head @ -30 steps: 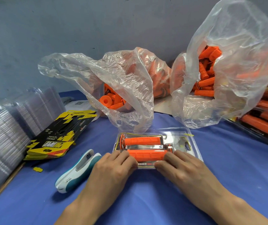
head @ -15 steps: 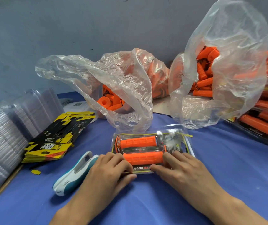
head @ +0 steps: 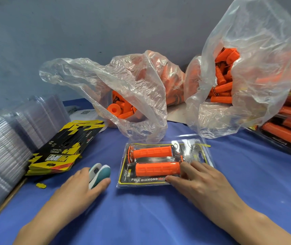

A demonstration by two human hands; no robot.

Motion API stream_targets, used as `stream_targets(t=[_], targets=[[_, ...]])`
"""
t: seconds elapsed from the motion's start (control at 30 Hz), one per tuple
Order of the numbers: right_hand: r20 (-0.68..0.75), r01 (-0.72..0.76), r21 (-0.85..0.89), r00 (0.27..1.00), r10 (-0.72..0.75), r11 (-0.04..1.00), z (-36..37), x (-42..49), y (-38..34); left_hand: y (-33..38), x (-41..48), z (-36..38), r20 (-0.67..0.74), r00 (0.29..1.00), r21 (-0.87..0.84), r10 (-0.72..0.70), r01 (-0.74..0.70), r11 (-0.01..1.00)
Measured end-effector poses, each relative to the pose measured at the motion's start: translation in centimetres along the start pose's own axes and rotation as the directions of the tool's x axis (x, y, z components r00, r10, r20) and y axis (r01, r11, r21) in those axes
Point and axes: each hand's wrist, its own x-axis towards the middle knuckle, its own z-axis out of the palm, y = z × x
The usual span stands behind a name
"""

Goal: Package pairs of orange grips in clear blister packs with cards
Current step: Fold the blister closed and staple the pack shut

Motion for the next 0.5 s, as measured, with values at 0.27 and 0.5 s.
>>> stream_targets(t=[0.27, 0.5], targets=[[-0.023, 0.021, -0.065, 0.999, -0.023, 0.998, 0.1, 0.0, 0.2, 3.3, -3.9, -3.0, 0.633, 0.756, -0.709, 0.167, 0.479, 0.517], [-0.044, 0.030, -0.096, 0.998, -0.034, 0.995, -0.2, 0.3, 0.0, 6.6, -3.4, 0.8, 0.608, 0.732, -0.784, 0.307, 0.493, 0.377]])
